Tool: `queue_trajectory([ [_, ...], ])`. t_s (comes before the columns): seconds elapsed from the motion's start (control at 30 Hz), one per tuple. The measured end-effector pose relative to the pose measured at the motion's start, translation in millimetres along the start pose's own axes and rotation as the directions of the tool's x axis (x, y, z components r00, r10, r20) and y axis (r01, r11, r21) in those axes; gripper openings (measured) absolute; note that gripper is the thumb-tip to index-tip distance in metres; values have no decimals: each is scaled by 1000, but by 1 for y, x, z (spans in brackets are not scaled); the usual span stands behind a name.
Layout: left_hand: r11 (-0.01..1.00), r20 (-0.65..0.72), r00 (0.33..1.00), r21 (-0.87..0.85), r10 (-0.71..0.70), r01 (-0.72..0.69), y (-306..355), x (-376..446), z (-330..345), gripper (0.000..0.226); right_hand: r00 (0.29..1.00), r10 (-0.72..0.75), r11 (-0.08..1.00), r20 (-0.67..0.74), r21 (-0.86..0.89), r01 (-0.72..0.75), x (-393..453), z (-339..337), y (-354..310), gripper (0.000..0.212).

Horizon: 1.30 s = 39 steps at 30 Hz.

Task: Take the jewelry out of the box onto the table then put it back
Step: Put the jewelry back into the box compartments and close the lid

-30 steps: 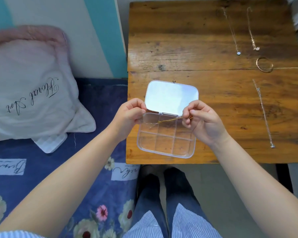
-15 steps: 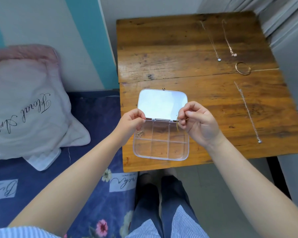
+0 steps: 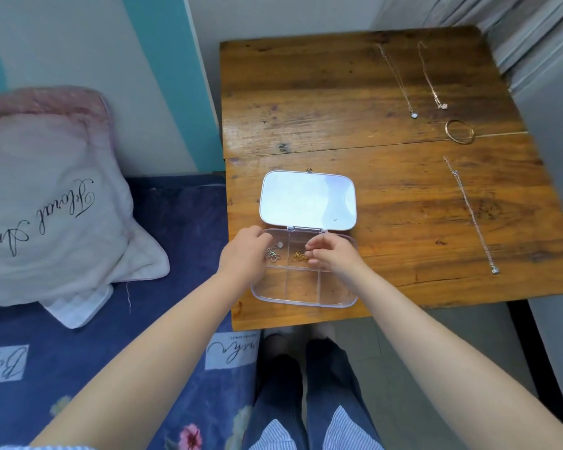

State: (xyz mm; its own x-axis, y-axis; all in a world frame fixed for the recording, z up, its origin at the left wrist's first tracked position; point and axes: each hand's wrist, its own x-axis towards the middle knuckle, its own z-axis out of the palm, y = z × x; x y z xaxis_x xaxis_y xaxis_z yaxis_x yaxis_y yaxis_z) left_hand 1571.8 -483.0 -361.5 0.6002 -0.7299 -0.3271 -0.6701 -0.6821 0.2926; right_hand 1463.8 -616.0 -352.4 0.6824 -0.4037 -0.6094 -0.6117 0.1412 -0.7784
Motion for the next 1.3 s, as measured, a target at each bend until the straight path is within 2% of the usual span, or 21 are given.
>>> queue_trajectory([
  [0.03, 998, -43, 998, -54, -39, 37, -2, -4, 2, 35, 1000, 9, 993, 2, -121, -9, 3, 4, 2, 23],
  [0.1, 983, -44, 992, -149, -115, 107, -5, -10, 4, 40, 999, -43, 939, 7, -342, 43, 5, 9, 2, 35],
  [0.17, 970, -7, 991, -203, -137, 133, -5, -13, 7, 41, 990, -140, 883, -3, -453, 124, -2, 8, 1, 38],
  [0.23, 962, -21, 989, -236, -143, 134, -6, -15, 10, 43, 965, -247, 844, -86, -508, 171, -17, 1, 2, 34],
  [0.27, 960, -32, 989, -248, -143, 131, -6, -15, 11, 44, 931, -330, 812, -159, -551, 194, -25, -3, 8, 32],
  [0.33, 955, -47, 989, -270, -140, 122, -6, -17, 12, 45, 855, -427, 735, -294, -663, 139, -39, -13, 25, 32],
  [0.4, 952, -59, 989, -282, -137, 115, -6, -17, 10, 45, 879, -280, 770, -385, -637, -34, -44, -19, 36, 37],
  [0.47, 948, -65, 987, -295, -146, 121, -5, -18, 10, 45, 918, -108, 829, -381, -544, -128, -39, -19, 42, 26],
  [0.7, 907, -84, 973, -386, -215, 167, 0, -20, 19, 45, 911, -205, 760, -358, -645, -83, -4, -34, 29, 17],
  [0.83, 920, -62, 962, -317, -264, 232, 2, -16, 16, 45, 935, -169, 768, -312, -636, -73, -8, -36, 31, 18],
  [0.93, 944, -25, 959, -189, -281, 272, 10, -15, 7, 40, 967, -89, 797, -238, -600, -74, -14, -44, 25, 29],
  [1.0, 960, -53, 964, -124, -261, 253, 19, -11, -2, 34, 975, -63, 814, -211, -576, -72, -17, -57, 16, 36],
  [1.1, 983, -98, 979, -63, -176, 171, 44, 12, -16, 32, 968, -91, 815, -233, -576, -62, -19, -101, 1, 35],
  [1.3, 997, -119, 993, -81, 9, -19, 146, 100, -27, 26, 921, -152, 773, -357, -624, -114, -2, -239, -20, 26],
])
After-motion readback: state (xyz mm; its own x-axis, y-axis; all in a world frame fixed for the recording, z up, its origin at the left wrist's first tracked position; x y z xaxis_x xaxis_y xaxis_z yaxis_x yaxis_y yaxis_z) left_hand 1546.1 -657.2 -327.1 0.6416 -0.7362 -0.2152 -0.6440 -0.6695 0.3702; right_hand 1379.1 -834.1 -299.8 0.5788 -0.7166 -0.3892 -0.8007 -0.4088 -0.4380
